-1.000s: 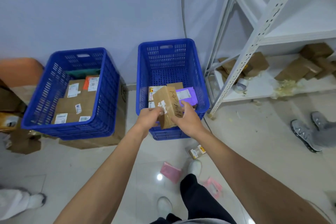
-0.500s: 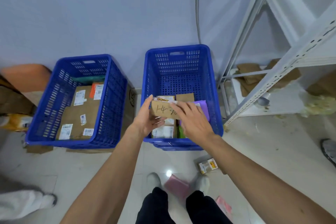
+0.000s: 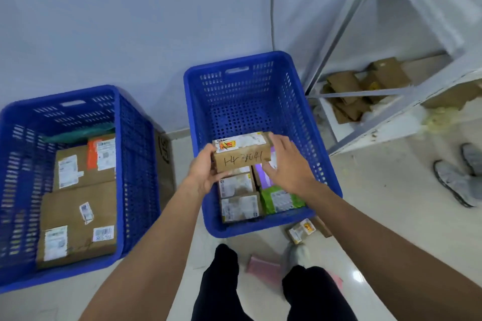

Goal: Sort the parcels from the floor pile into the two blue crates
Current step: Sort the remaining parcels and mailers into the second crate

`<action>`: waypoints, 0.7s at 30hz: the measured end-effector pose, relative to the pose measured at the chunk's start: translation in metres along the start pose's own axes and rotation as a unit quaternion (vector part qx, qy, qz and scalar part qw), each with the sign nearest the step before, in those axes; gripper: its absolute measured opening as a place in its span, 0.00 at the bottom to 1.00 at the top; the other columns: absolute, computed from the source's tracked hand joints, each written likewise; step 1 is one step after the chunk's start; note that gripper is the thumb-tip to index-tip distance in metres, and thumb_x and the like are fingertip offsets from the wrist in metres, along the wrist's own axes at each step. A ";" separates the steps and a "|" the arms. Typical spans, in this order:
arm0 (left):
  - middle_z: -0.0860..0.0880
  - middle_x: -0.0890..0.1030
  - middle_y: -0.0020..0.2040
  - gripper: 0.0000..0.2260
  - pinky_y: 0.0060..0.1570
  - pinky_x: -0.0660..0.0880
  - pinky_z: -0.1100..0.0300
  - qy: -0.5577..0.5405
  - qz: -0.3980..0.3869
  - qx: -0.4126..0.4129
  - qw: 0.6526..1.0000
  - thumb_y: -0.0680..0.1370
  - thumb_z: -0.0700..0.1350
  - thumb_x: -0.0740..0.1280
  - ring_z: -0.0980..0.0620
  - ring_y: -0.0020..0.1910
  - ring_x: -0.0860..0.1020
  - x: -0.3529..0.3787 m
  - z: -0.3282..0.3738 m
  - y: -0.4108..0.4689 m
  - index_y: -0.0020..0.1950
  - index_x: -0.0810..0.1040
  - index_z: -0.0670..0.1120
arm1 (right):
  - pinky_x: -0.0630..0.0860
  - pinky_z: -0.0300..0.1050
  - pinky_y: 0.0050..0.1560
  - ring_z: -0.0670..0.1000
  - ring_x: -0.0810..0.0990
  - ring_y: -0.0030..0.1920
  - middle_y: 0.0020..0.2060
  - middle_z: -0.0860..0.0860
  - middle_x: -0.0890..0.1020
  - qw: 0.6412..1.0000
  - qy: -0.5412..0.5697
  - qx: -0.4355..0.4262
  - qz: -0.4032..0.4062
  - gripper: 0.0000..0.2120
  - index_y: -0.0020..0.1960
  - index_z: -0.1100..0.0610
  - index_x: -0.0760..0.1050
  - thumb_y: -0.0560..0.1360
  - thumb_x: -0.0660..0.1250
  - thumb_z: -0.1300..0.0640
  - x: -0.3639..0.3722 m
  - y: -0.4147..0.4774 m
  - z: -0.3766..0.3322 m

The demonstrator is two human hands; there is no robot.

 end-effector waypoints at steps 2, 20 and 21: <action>0.42 0.85 0.51 0.10 0.50 0.82 0.48 0.020 0.006 -0.004 1.000 0.80 0.47 0.63 0.45 0.54 0.83 -0.006 0.007 0.025 0.56 0.80 0.46 | 0.70 0.56 0.68 0.55 0.67 0.72 0.76 0.51 0.64 0.988 0.113 0.099 -0.043 0.36 0.80 0.52 0.55 0.77 0.61 0.39 0.010 0.025 0.000; 0.36 0.80 0.58 0.13 0.41 0.74 0.51 0.379 0.140 0.077 0.912 0.81 0.45 0.62 0.40 0.48 0.78 0.036 -0.007 0.269 0.58 0.77 0.37 | 0.75 0.53 0.60 0.53 0.78 0.56 0.57 0.50 0.79 0.933 0.291 0.190 -0.096 0.17 0.66 0.52 0.74 0.79 0.63 0.49 0.118 0.217 0.082; 0.35 0.80 0.58 0.14 0.44 0.76 0.49 0.397 0.154 0.068 0.902 0.80 0.44 0.62 0.39 0.51 0.79 0.034 -0.012 0.279 0.60 0.76 0.36 | 0.75 0.54 0.59 0.54 0.79 0.54 0.55 0.51 0.80 0.933 0.284 0.191 -0.108 0.16 0.64 0.52 0.75 0.79 0.64 0.48 0.129 0.223 0.085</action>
Point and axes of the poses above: each hand's wrist, its own y-axis towards the middle knuckle, its own x-axis out of the palm, z = x × y, the point moved 1 cm from there along y, towards the middle knuckle
